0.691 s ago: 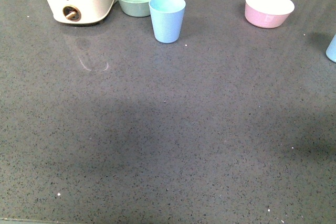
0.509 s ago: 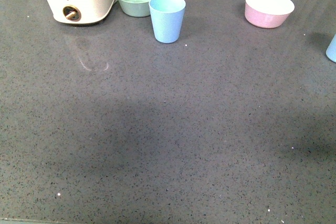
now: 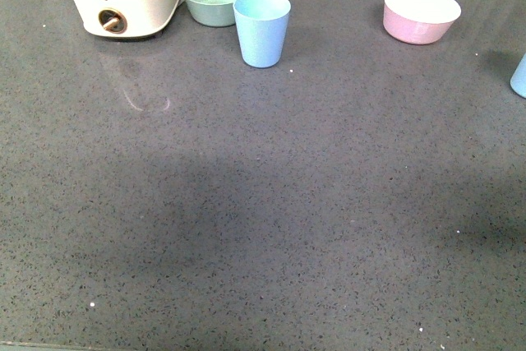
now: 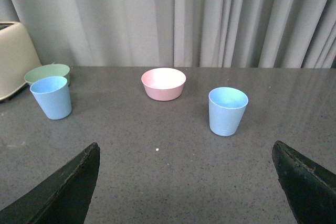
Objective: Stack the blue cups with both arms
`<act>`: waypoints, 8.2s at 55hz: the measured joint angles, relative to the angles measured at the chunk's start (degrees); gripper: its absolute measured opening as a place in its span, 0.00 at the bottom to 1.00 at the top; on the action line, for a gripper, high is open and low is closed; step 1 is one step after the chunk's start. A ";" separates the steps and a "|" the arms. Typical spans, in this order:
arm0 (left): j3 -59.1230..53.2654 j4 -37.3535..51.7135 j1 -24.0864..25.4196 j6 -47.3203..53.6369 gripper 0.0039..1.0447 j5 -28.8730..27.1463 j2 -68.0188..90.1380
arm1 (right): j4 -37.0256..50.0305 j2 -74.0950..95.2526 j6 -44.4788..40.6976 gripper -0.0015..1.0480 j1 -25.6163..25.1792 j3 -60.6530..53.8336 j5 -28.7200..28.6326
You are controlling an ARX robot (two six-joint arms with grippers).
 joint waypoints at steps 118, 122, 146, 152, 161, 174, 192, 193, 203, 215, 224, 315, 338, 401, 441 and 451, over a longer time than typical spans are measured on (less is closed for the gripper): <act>110.71 -33.24 -22.10 -23.69 0.92 -4.66 131.51 | 0.00 0.00 -0.02 0.91 0.00 0.00 0.00; 114.22 -35.43 -22.10 -24.13 0.92 -4.59 134.09 | 0.00 0.00 -0.02 0.91 0.00 0.00 0.00; 133.59 -44.06 -22.43 -25.81 0.92 -4.57 147.14 | 0.00 0.00 -0.02 0.91 0.00 0.00 0.00; 135.84 -45.16 -22.62 -26.01 0.92 -4.72 148.87 | 0.00 0.00 -0.02 0.91 0.00 0.00 -0.02; 138.79 -47.65 -23.06 -26.56 0.67 -6.47 151.25 | 0.00 0.00 -0.02 0.91 0.00 0.00 0.00; 145.24 -51.49 -23.85 -27.61 0.34 -6.88 155.42 | 0.00 0.00 0.00 0.91 0.00 0.00 0.00; 147.60 -55.08 -25.59 -29.92 0.02 -7.15 156.21 | 0.00 0.00 -0.02 0.91 0.00 0.00 0.00; 147.01 -54.69 -25.66 -29.99 0.02 -7.37 155.95 | 0.00 0.00 -0.02 0.91 0.00 0.00 0.00; 137.68 -52.28 -27.06 -31.85 0.02 -7.56 150.51 | 0.00 0.00 -0.02 0.91 0.00 0.00 0.00; 125.22 -48.57 -31.85 -34.32 0.02 -4.61 140.65 | 0.00 0.00 0.00 0.91 0.00 0.00 0.00; 118.40 -45.38 -35.04 -34.86 0.02 -4.07 136.30 | 0.00 0.00 -0.02 0.91 0.00 0.00 0.00; 116.10 -43.28 -38.01 -36.72 0.89 -4.22 139.27 | 0.00 0.00 -0.02 0.91 0.00 0.00 0.00; 112.98 -40.85 -36.41 -34.73 0.92 -7.61 132.58 | 0.00 0.00 -0.02 0.91 0.00 0.00 0.00; 23.89 41.11 -11.67 -0.76 0.10 -11.65 66.45 | 0.00 0.00 -0.02 0.91 0.00 0.00 0.00; 3.87 35.43 -0.04 -0.17 0.01 -0.07 40.19 | 0.00 0.00 -0.02 0.91 0.00 0.00 -0.02; 2.25 31.43 -0.02 -0.15 0.01 0.00 34.67 | 0.00 0.00 -0.02 0.91 0.00 0.00 -0.02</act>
